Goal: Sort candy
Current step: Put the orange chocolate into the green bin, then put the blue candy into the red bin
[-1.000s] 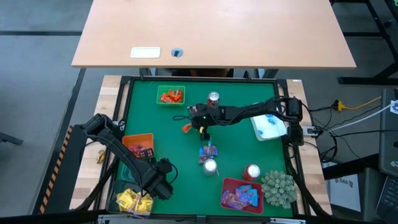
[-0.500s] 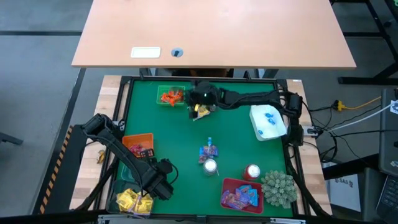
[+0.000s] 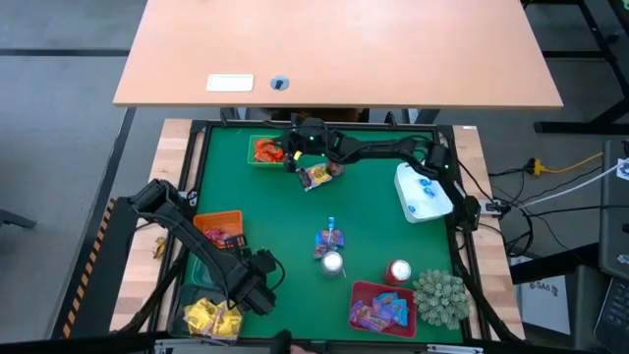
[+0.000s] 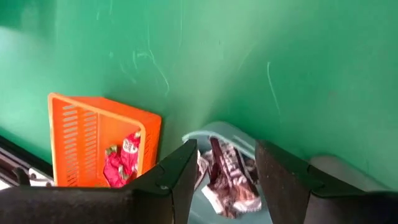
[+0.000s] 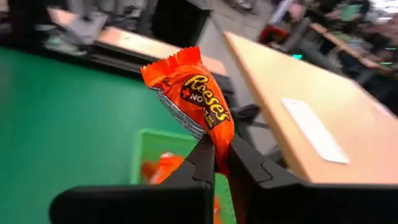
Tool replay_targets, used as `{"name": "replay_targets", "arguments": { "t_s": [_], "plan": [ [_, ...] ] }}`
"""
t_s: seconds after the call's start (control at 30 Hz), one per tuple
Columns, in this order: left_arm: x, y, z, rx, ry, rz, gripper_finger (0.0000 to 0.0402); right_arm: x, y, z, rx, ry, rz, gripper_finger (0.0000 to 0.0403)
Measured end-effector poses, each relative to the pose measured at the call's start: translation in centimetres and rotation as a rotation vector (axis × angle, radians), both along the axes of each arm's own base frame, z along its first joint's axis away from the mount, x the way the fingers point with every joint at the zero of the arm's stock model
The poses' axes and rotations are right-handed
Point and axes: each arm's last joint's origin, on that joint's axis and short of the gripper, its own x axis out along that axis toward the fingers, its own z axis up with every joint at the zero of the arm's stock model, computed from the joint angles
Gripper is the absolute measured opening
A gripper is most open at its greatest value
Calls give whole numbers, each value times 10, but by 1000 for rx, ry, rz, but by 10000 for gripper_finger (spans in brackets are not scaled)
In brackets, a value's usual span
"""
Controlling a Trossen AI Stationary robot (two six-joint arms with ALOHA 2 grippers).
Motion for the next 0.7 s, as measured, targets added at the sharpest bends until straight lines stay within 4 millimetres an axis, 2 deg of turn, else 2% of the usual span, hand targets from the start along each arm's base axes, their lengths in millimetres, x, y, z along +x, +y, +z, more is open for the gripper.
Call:
{"name": "replay_targets", "arguments": {
  "t_s": [0.37,0.7],
  "plan": [
    [3,2,0,19,-28,1,151,2,1,2,11,11,-48,33],
    [7,8,0,12,-27,24,151,0,0,-2,2,64,-132,129]
  ]
}}
